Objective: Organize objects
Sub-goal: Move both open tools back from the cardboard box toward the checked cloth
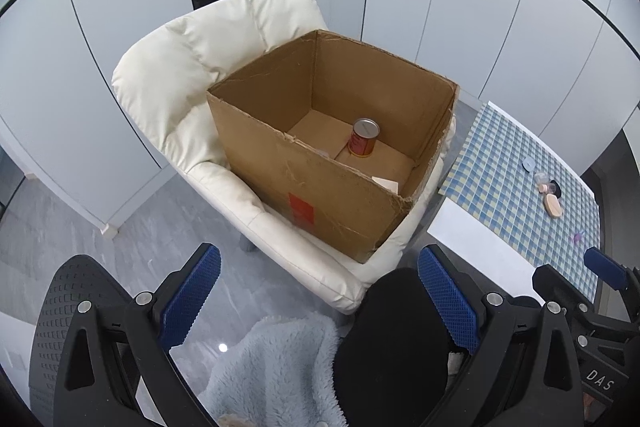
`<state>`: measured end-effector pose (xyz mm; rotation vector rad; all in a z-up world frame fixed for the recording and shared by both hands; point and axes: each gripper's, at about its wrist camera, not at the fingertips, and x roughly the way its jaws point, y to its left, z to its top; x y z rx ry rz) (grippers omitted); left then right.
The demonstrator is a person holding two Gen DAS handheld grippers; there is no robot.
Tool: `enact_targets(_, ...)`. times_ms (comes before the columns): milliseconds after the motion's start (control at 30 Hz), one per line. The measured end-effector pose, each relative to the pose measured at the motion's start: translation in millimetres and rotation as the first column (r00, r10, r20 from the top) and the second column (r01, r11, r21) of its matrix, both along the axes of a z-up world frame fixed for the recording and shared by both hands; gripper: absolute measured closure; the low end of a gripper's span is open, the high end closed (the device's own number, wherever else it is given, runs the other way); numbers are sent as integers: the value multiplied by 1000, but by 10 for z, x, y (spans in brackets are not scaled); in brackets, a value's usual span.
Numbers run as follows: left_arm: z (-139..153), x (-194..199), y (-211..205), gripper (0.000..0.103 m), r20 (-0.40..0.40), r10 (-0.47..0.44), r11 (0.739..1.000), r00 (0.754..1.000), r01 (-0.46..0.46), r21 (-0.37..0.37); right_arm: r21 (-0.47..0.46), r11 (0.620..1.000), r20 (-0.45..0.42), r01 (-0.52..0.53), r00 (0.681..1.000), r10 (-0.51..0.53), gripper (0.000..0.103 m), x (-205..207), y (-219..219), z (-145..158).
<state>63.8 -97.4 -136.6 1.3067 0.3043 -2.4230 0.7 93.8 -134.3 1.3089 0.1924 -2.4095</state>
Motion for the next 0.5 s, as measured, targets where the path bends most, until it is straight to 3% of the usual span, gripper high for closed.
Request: enact_targets(500, -60, -216, 384, 4, 28, -90, 995, 996, 91, -44, -17, 998, 6, 68, 998, -68, 9, -28, 231, -70)
